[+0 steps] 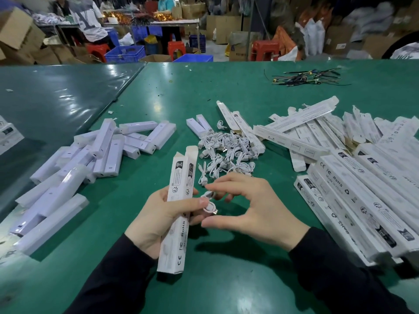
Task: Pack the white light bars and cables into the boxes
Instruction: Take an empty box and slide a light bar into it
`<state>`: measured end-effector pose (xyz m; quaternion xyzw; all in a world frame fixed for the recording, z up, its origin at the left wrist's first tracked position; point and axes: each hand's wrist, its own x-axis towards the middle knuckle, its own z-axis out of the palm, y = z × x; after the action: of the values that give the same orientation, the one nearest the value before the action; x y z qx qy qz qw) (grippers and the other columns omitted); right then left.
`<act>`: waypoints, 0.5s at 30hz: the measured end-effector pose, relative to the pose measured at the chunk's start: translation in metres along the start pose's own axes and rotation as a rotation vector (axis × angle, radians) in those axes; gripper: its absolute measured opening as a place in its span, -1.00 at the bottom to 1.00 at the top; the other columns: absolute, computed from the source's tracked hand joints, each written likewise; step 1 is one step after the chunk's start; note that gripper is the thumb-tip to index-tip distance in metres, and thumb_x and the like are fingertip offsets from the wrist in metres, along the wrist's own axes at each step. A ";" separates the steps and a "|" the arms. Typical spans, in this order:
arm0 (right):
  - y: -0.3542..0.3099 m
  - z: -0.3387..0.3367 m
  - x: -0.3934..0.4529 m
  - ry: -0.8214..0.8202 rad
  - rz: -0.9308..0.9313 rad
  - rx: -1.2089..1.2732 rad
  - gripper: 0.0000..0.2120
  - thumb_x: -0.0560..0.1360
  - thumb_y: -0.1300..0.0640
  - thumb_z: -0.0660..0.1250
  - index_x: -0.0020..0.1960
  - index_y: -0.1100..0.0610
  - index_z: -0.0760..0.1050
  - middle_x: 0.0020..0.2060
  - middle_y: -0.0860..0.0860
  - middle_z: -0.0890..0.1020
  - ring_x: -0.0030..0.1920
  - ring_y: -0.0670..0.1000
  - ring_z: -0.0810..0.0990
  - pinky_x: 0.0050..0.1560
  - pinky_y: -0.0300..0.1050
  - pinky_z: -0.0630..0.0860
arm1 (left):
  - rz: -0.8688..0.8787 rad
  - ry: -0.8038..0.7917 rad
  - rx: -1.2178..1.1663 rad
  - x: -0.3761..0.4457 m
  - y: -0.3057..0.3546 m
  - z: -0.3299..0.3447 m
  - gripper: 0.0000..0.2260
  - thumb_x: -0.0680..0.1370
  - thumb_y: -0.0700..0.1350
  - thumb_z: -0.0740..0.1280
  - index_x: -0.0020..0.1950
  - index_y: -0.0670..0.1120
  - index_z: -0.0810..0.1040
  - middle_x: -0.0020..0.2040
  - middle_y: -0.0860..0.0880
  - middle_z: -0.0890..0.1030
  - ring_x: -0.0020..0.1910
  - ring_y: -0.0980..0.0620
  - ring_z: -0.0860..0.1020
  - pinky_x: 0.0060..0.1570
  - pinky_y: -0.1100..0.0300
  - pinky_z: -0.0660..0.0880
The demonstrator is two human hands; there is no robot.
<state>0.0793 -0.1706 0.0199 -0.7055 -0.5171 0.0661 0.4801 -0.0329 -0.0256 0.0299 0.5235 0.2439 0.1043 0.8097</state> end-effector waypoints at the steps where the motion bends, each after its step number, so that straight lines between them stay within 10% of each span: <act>1: 0.000 0.002 0.000 0.004 0.019 -0.001 -0.57 0.30 0.02 0.60 0.11 0.15 0.68 -0.08 -0.04 0.66 -0.12 -0.11 0.59 -0.05 -0.30 0.49 | 0.004 0.010 -0.003 0.000 0.000 0.000 -0.61 0.12 -0.29 0.49 -0.10 -0.25 0.49 -0.38 -0.16 0.62 -0.49 0.01 0.59 -0.46 0.27 0.54; 9: 0.004 -0.011 0.007 0.158 0.172 0.459 -0.76 0.30 0.16 0.52 -0.05 0.20 0.71 -0.15 0.13 0.71 -0.17 -0.03 0.63 -0.07 -0.21 0.56 | 0.035 -0.074 0.156 -0.003 0.000 -0.001 -0.64 0.26 -0.04 0.47 -0.07 -0.22 0.52 -0.38 -0.10 0.60 -0.47 0.01 0.57 -0.50 0.22 0.53; 15: 0.007 -0.040 0.009 0.281 0.061 0.200 -0.79 0.37 0.19 0.50 0.02 0.14 0.70 -0.14 0.03 0.67 -0.22 -0.09 0.60 -0.11 -0.29 0.51 | -0.066 -0.366 0.358 -0.009 -0.007 0.000 -0.69 0.40 -0.13 0.51 -0.03 -0.25 0.48 -0.43 -0.15 0.48 -0.57 -0.03 0.48 -0.56 0.20 0.50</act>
<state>0.1112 -0.1881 0.0395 -0.6720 -0.4139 0.0326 0.6132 -0.0418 -0.0324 0.0259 0.6604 0.1250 -0.0637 0.7377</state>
